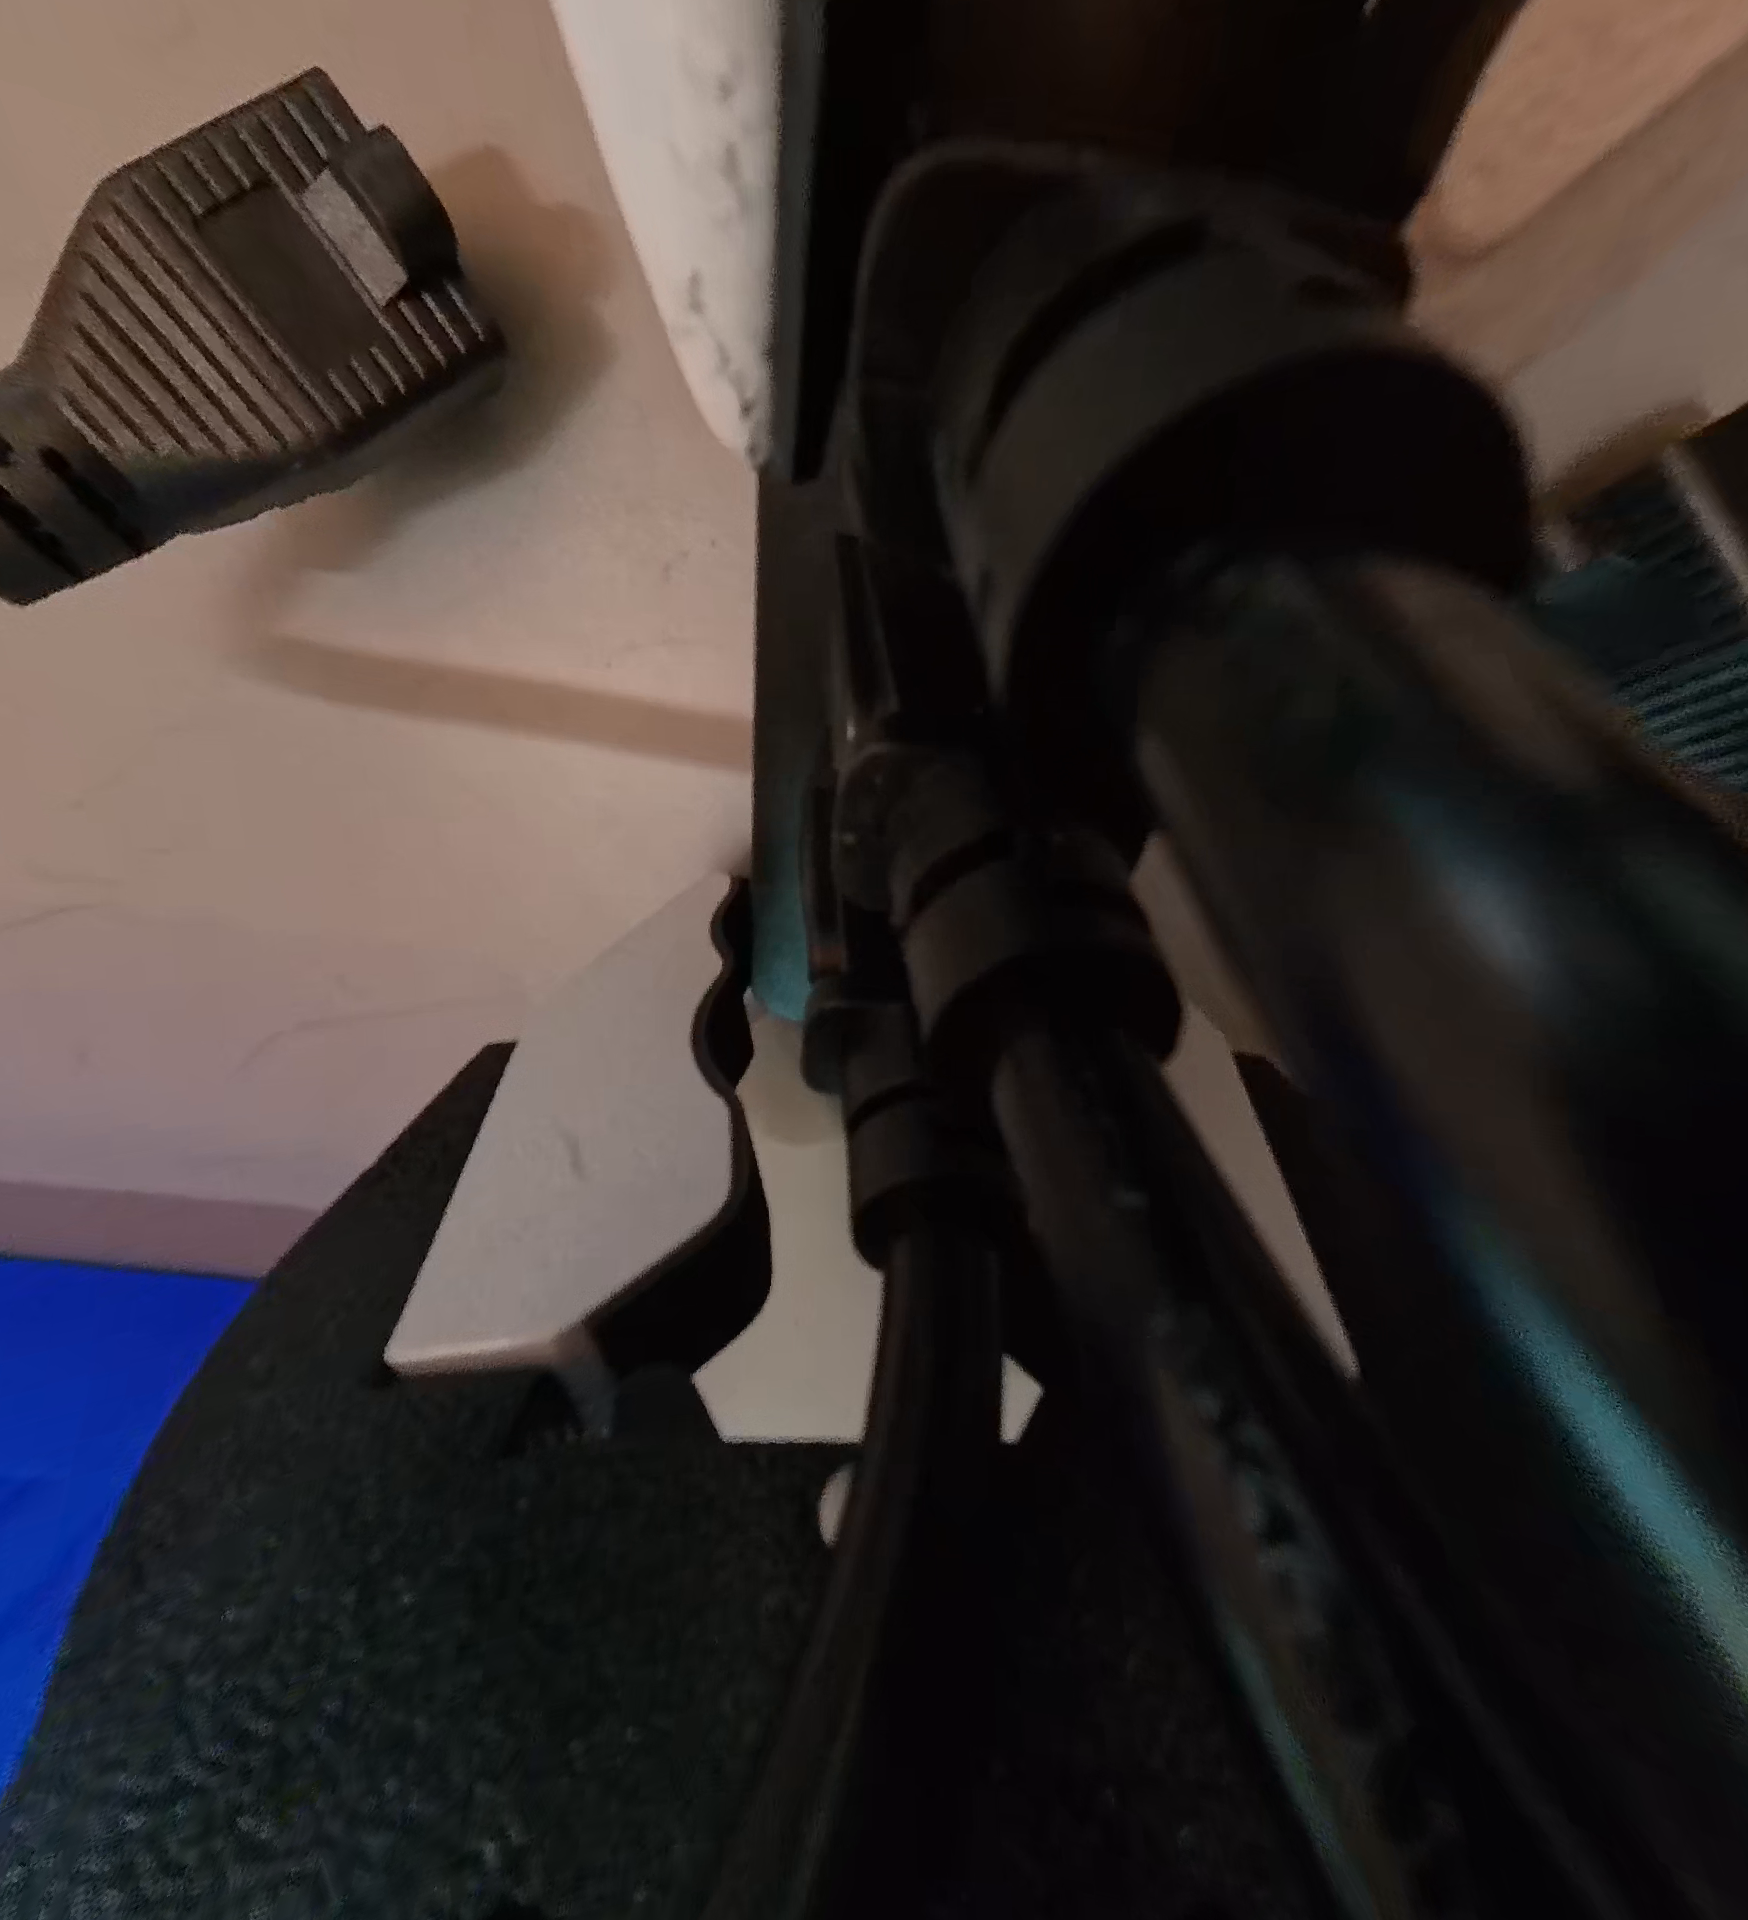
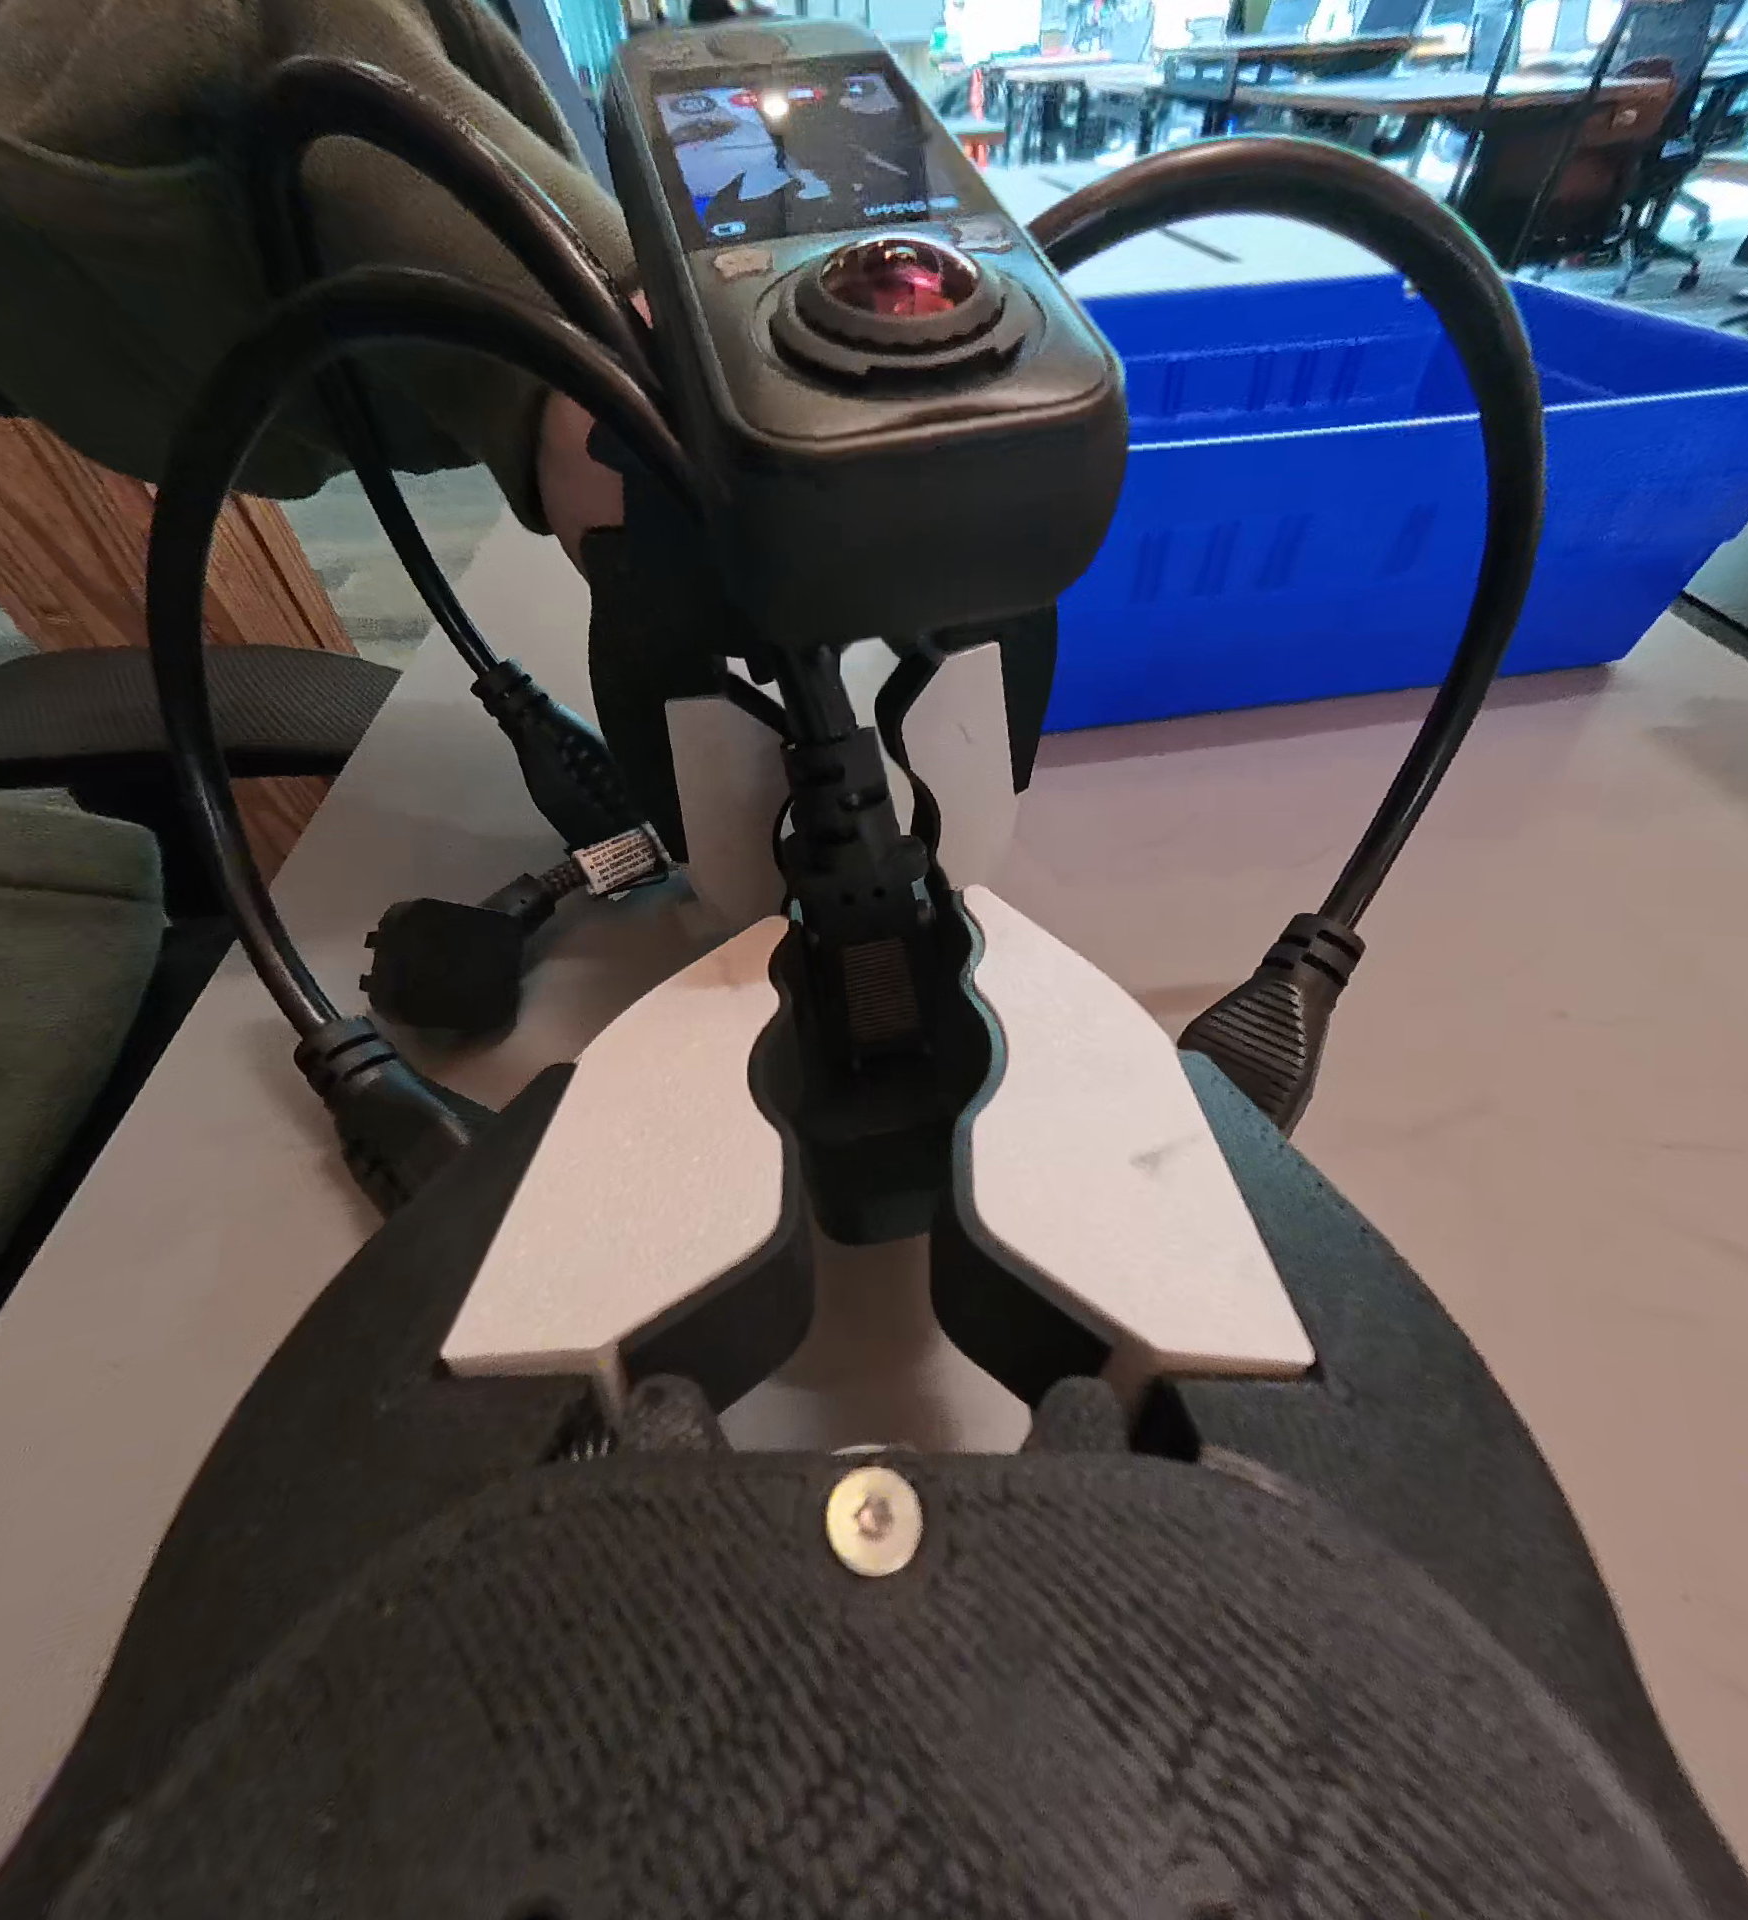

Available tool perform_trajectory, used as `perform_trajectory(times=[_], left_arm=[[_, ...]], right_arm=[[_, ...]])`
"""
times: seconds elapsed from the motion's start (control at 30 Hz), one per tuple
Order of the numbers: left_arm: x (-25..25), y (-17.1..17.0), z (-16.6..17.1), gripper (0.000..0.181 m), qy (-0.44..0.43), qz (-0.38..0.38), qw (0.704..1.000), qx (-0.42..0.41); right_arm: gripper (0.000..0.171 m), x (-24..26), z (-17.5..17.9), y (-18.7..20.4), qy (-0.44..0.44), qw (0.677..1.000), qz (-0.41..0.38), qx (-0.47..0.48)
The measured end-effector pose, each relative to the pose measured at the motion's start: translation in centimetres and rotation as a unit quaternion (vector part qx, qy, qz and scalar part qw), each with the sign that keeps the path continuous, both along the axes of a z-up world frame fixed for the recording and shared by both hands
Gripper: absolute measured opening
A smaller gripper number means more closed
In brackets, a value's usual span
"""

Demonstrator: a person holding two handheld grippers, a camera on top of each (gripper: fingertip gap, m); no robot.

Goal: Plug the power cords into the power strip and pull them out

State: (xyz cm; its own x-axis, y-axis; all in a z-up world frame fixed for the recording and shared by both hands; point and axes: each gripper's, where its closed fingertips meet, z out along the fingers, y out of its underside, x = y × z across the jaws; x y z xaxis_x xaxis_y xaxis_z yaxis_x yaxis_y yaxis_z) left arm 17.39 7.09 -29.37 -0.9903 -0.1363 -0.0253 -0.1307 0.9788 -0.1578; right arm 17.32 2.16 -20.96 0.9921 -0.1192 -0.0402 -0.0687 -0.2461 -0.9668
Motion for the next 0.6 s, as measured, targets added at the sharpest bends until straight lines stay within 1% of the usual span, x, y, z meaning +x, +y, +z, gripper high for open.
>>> perform_trajectory(times=[0.1, 0.17, 0.3, 0.43, 0.5, 0.53, 0.6], left_arm=[[-0.1, 0.0, 0.0, 0.043, 0.000, -0.015, 1.000, 0.003], [-0.1, -0.1, 0.0, 0.043, 0.005, -0.014, 1.000, 0.005], [-0.2, -0.1, 0.0, 0.046, 0.011, -0.008, 1.000, 0.000], [-0.2, 0.0, 0.0, 0.046, 0.015, -0.008, 1.000, 0.019], [-0.1, 0.0, 0.0, 0.043, 0.015, -0.012, 0.999, 0.039], [-0.1, 0.0, 0.0, 0.044, 0.014, -0.017, 0.999, 0.047], [-0.1, -0.2, 0.0, 0.044, 0.009, -0.016, 0.999, 0.048]], right_arm=[[0.024, -0.2, -0.3, -0.2, -0.025, 0.999, -0.004, -0.022], [0.024, 0.0, -0.5, -0.5, -0.019, 0.999, -0.011, -0.048], [0.023, -0.2, 1.3, -1.3, -0.056, 0.998, -0.019, -0.038], [0.021, -0.1, 1.0, -1.7, -0.057, 0.995, -0.010, -0.079], [0.014, -0.1, 1.2, -1.6, -0.064, 0.994, -0.008, -0.084], [0.013, -0.1, 1.0, -1.7, -0.067, 0.994, -0.008, -0.090], [0.013, -0.2, 0.8, -2.1, -0.044, 0.995, -0.010, -0.090]])
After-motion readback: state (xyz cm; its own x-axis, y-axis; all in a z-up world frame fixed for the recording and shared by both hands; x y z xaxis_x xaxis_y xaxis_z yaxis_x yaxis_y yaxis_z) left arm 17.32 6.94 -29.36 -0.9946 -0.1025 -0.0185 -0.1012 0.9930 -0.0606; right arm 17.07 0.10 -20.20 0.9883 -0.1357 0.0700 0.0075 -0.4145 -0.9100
